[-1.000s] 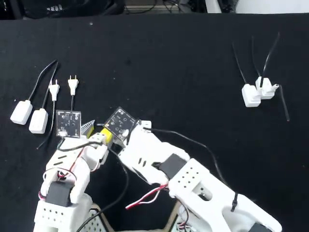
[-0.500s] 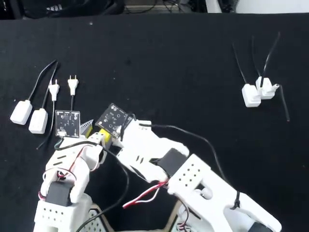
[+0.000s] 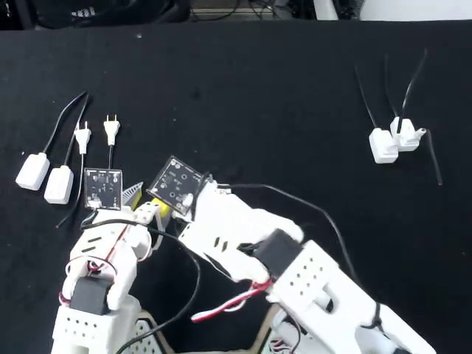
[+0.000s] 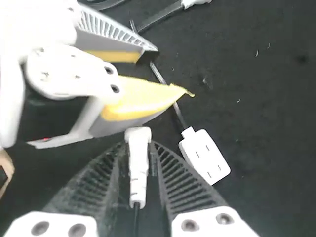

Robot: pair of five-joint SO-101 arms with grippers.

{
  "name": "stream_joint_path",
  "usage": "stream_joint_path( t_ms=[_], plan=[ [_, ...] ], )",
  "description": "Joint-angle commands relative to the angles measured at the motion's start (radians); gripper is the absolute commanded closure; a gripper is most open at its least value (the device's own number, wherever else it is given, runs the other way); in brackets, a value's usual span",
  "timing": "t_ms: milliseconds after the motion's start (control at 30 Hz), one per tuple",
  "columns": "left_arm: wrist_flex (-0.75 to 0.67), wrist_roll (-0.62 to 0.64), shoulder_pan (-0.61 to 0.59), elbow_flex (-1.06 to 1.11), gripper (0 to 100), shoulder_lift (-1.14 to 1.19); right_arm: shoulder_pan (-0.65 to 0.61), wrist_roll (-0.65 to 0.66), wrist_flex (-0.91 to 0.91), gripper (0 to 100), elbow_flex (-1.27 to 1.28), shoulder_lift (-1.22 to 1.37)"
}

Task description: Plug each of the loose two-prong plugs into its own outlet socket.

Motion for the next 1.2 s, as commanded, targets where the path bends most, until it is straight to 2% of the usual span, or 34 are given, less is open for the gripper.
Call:
stream_joint_path(
  t_ms=[0, 267, 467, 633, 733, 900, 1167],
  plan=[
    [-0.011, -0.011, 0.008, -0.002, 81, 0.011, -0.012, 0.006, -0.006, 98.8, -0.041, -0.054],
    [-0.011, -0.011, 0.007, -0.002, 81, 0.011, 0.069, 0.006, -0.003, 98.8, -0.004, -0.048],
    [-0.012, -0.002, -0.036, -0.012, 81, 0.011, 0.198, 0.002, 0.012, 98.8, 0.013, -0.035],
    [-0.032, 0.000, -0.074, -0.004, 81, 0.011, 0.302, -0.032, 0.048, 98.8, -0.059, 0.157],
    [-0.031, 0.000, -0.074, -0.001, 81, 0.011, 0.328, -0.121, 0.132, 98.8, -0.200, 0.351],
    [-0.026, 0.000, -0.074, -0.001, 81, 0.011, 0.328, -0.279, 0.391, 98.8, -0.544, 0.667],
    [-0.026, 0.000, -0.074, -0.001, 81, 0.011, 0.345, -0.347, 0.744, 98.8, -1.038, 1.064]
  ],
)
